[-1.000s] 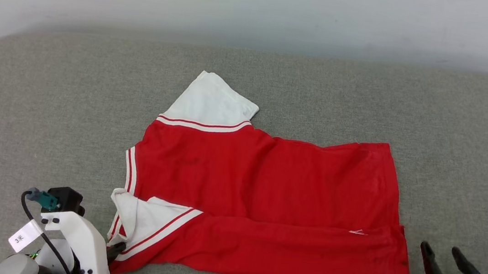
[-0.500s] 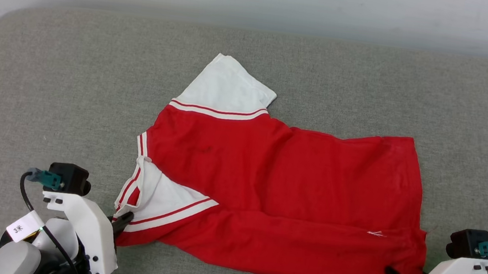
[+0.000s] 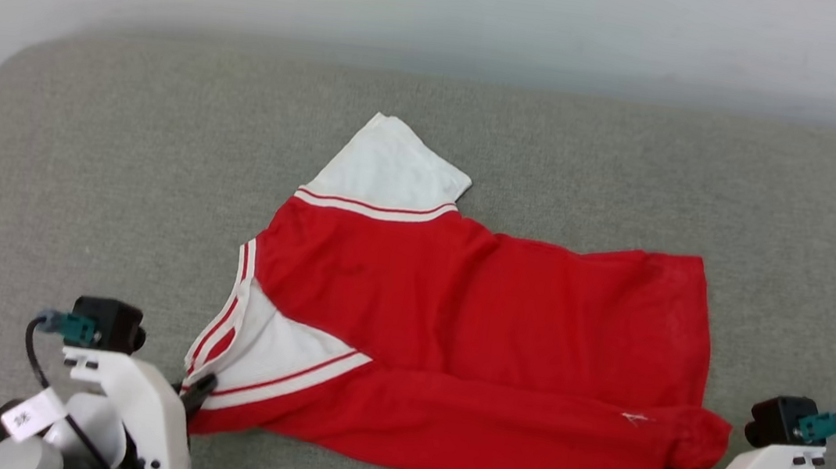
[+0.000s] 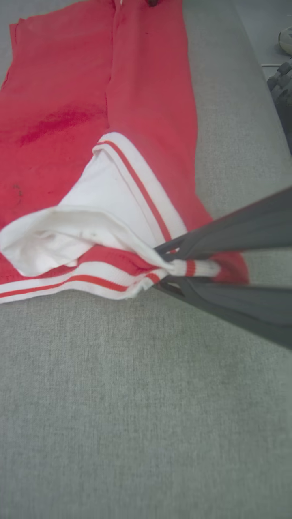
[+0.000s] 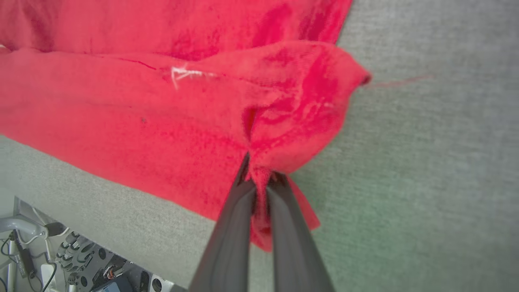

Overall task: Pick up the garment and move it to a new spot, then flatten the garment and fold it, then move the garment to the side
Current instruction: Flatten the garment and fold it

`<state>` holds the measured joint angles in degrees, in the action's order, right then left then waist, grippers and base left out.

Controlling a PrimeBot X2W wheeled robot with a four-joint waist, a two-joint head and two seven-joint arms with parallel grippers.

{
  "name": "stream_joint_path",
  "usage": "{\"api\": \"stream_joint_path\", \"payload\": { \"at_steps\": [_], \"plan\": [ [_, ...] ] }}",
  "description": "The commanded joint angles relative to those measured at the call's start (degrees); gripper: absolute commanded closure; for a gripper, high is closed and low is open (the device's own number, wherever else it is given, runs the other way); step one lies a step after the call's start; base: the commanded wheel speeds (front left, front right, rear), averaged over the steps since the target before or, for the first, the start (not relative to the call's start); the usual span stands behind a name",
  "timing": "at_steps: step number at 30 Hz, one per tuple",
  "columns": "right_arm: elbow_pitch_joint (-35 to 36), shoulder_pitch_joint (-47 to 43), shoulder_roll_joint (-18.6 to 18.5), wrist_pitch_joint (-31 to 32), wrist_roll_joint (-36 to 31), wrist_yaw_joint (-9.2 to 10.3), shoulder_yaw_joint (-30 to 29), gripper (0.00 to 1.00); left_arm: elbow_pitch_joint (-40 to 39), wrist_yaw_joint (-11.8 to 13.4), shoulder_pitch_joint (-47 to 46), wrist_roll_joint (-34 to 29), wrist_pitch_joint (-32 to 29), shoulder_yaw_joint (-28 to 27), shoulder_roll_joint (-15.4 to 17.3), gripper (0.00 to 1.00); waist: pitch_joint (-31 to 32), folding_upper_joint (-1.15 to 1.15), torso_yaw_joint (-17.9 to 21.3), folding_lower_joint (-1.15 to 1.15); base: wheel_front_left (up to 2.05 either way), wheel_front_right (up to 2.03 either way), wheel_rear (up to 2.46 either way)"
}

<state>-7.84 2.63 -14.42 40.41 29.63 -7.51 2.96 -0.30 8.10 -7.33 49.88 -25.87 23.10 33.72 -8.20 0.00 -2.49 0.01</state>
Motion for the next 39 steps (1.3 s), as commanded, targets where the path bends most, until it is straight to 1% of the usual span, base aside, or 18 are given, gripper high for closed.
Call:
{"api": "stream_joint_path", "payload": {
  "at_steps": [1,10,14,15,17,18,20,22,23,24,25,26,27,28,32,33,34,39],
  "plan": [
    [0.58,-1.19,-0.67,0.09,-0.22,0.05,-0.2,1.0,-0.77,0.55,1.46,-0.13,0.12,-0.32,0.47,1.0,1.98,0.0,0.51,-0.01,0.0,0.0,0.0],
    [6.01,-8.6,-0.07,2.69,-0.4,0.06,-3.0,1.0,-6.19,4.87,10.91,1.11,-0.47,-1.66,3.17,1.0,7.21,0.0,1.24,-0.01,0.0,0.0,0.0],
    [7.41,-12.12,1.03,3.75,-1.16,0.07,-4.83,1.0,-6.66,6.05,14.59,2.5,-0.21,-1.8,2.46,1.0,7.86,0.0,1.59,-0.01,0.0,0.0,0.0],
    [7.42,-12.78,1.41,3.84,-1.49,0.06,-5.09,1.0,-6.21,6.11,15.5,3.12,-0.18,-1.65,1.97,1.0,7.95,0.0,1.67,-0.01,0.0,0.0,0.0],
    [6.85,-13.54,2.48,3.6,-1.6,0.06,-5.52,1.0,-5.23,5.44,16.42,4.16,0.41,-1.34,0.67,1.0,7.94,0.0,1.82,-0.01,0.0,0.0,0.0],
    [6.85,-13.54,2.48,3.6,-1.6,0.06,-5.52,1.0,-5.23,5.44,16.42,4.16,0.41,-1.34,0.67,1.0,7.94,0.0,1.82,-0.01,0.0,0.0,0.0],
    [5.88,-13.85,3.11,2.72,-2.31,0.06,-5.69,1.0,-3.25,4.49,16.5,4.51,1.19,-0.83,-0.23,1.0,7.87,0.0,1.85,-0.01,0.0,0.0,0.0],
    [4.2,-13.86,4.11,1.53,-2.49,0.06,-5.7,1.0,-1.01,3.26,15.49,4.99,2.68,-0.65,-1.89,1.0,7.76,0.0,1.76,-0.01,0.0,0.0,0.0],
    [3.55,-13.59,4.35,0.64,-2.64,0.06,-5.53,0.76,0.41,2.49,15.18,5.07,3.26,-0.5,-2.52,1.0,7.73,0.0,1.75,-0.01,0.0,0.0,0.0],
    [2.81,-13.22,4.85,-0.34,-2.31,0.05,-5.47,0.07,1.71,1.96,14.77,4.83,4.05,-0.47,-2.86,1.0,7.7,0.0,1.78,-0.01,0.0,0.0,0.0],
    [2.29,-12.88,4.77,-1.56,-2.81,0.05,-5.21,0.0,2.95,1.63,14.37,4.85,4.71,-0.61,-3.28,0.73,7.73,0.0,1.81,-0.01,0.0,0.0,0.0],
    [1.82,-12.61,4.78,-2.8,-3.03,0.05,-4.98,0.0,3.98,1.25,14.12,5.24,4.97,-0.47,-3.97,0.58,7.81,0.0,1.82,-0.01,0.0,0.0,0.0],
    [1.47,-12.41,4.96,-4.16,-3.11,0.05,-4.71,0.0,5.09,0.94,13.95,5.09,5.41,-0.35,-4.34,0.15,7.92,0.0,1.87,-0.01,0.0,0.0,0.0],
    [1.39,-12.17,4.91,-5.81,-3.66,0.05,-4.64,0.0,5.79,0.92,13.57,4.74,6.06,-0.53,-4.5,0.0,8.03,0.0,1.91,-0.01,0.0,0.0,0.0],
    [2.22,-11.09,5.09,-14.15,-5.78,0.05,-4.99,0.0,6.67,0.09,11.77,3.01,8.43,-0.71,-4.03,0.0,8.43,0.0,2.09,-0.01,0.0,0.0,0.0],
    [2.98,-10.35,5.71,-19.34,-7.33,0.05,-5.5,0.0,6.19,0.02,10.61,1.34,10.19,-0.76,-3.68,0.0,8.6,0.0,2.23,-0.01,0.0,0.0,0.0],
    [2.98,-10.35,5.71,-19.34,-7.33,0.05,-5.5,0.0,6.19,0.02,10.61,1.34,10.19,-0.76,-3.68,0.0,8.6,0.0,2.23,-0.01,0.0,0.0,0.0],
    [4.81,-8.09,6.94,-30.71,-12.83,0.05,-7.31,0.0,4.43,0.53,6.65,-2.69,15.59,-1.6,-3.68,0.0,8.41,0.0,2.8,-0.01,0.0,0.0,0.0]
  ]
}}
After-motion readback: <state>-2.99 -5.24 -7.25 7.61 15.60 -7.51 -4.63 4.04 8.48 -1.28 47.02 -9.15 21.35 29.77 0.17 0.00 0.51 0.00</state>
